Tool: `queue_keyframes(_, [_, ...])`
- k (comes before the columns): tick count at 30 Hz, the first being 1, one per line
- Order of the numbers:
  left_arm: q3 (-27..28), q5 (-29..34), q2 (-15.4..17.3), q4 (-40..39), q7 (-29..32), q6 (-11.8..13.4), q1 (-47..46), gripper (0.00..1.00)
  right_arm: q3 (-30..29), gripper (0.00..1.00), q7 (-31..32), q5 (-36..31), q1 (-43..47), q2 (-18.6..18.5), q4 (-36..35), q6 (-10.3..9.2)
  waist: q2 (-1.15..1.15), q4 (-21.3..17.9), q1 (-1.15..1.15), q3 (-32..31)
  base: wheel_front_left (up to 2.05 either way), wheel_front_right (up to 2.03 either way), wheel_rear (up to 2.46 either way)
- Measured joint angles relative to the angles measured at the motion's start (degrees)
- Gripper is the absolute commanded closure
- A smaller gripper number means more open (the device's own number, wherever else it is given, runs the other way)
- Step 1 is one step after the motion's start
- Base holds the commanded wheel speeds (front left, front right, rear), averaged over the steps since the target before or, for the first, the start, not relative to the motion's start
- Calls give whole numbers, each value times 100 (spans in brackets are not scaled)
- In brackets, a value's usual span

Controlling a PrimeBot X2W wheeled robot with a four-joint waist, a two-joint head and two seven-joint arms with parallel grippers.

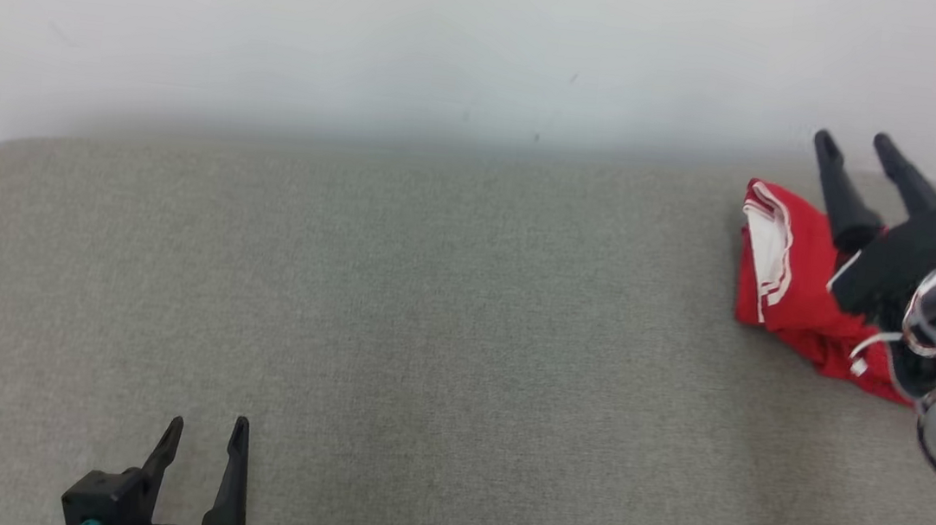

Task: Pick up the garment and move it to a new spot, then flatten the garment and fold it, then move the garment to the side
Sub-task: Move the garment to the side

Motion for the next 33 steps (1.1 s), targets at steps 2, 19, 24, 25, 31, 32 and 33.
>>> queue_keyframes(2, [0, 0, 1, -47, -3, 25, 54, 0, 33, 0, -142, 21, 233, -12, -199, 0, 0, -47, 0, -100, 0, 0, 0])
queue_keyframes(19, [194, 1, 77, -411, -49, 140, 472, 0, -163, 0, -332, -432, 2132, -316, -1886, -779, 0, -285, 1, -586, 0, 0, 0])
queue_keyframes(24, [259, 3, 78, -505, -49, 148, 483, 0, -522, 0, -332, -486, 2708, -382, -2382, -1184, 1, -296, 1, -593, 0, 0, 0])
queue_keyframes(25, [285, 3, 78, -520, -49, 149, 493, 0, -578, 0, -332, -524, 2821, -393, -2483, -1232, 1, -298, 1, -595, 0, 0, 0])
queue_keyframes(31, [417, 11, 77, -623, -48, 190, 612, 0, -1144, 0, -333, -705, 3696, -436, -3084, -1400, 1, -305, 2, -626, 0, 0, 0])
queue_keyframes(32, [431, 11, 78, -643, -49, 191, 653, 0, -1177, 0, -332, -786, 3778, -433, -3134, -1413, 1, -316, 2, -627, 0, 0, 0])
queue_keyframes(33, [430, 12, 77, -642, -49, 191, 695, 0, -1246, 0, -332, -844, 3877, -431, -3217, -1413, 0, -323, 1, -627, 0, 0, 0])
